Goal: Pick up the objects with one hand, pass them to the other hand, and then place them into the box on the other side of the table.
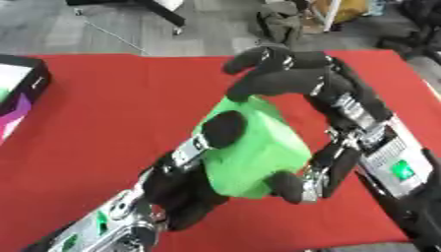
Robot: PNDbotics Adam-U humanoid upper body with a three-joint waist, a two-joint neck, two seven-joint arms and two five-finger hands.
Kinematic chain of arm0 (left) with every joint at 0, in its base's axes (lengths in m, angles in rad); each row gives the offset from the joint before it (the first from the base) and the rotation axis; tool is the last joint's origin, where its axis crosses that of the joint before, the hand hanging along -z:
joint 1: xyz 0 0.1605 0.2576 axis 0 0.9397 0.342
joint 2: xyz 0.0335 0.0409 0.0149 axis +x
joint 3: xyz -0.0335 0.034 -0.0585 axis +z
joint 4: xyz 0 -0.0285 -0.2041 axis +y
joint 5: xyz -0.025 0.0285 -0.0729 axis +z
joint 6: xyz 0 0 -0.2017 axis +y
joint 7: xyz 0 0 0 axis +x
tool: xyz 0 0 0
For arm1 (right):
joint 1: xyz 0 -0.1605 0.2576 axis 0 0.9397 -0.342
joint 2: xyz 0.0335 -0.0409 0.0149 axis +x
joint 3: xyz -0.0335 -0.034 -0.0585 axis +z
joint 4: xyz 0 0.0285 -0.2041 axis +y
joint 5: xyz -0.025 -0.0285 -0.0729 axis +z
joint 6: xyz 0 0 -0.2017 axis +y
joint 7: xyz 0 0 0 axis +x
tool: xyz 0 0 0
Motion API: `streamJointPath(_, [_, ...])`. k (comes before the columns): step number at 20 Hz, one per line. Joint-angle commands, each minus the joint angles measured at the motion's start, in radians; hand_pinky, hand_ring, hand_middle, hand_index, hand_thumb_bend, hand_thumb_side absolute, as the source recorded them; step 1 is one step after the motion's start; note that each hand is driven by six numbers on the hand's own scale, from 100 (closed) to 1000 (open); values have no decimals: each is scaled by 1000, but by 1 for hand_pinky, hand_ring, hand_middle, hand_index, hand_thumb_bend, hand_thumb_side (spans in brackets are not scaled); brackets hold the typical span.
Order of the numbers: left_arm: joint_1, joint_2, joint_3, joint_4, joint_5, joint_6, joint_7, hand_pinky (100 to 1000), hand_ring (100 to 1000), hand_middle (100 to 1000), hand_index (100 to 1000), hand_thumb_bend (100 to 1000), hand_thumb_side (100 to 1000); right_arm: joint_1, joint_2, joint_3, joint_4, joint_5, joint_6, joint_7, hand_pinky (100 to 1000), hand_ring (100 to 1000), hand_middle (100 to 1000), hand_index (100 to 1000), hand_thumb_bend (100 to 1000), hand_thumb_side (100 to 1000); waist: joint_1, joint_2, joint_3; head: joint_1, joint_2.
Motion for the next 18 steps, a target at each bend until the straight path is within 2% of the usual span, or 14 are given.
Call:
streamJointPath(1, [-2,6,0,-14,-12,3,11,875,474,335,429,175,490,-8,-4,-25,-16,36,23,-36,953,1000,985,1000,654,526,3,-12,-3,0,-14])
streamJointPath(3, [6,9,-3,-14,-18,6,17,875,473,332,427,173,492,-7,-1,-29,-16,48,37,-77,975,1000,997,1000,646,528,3,-13,-4,0,-17])
streamJointPath(7, [28,18,-2,-14,-34,6,39,876,472,331,425,173,496,0,7,-39,-16,39,71,-175,961,993,973,1000,615,528,4,-14,-5,-1,-22])
streamJointPath(11, [62,45,25,-14,-63,-3,95,878,473,331,418,168,501,16,8,-67,-16,7,100,-265,951,965,948,991,584,532,5,-15,-11,2,-33])
streamJointPath(15, [117,128,106,-14,-131,-18,210,882,484,337,395,176,510,40,-17,-119,-16,-13,113,-326,941,937,933,986,523,524,8,-20,-25,30,-54])
streamJointPath(18, [178,232,209,-14,-224,1,350,886,505,355,383,163,503,83,-48,-163,-16,-7,138,-352,958,931,922,984,500,528,16,-27,-38,106,-87])
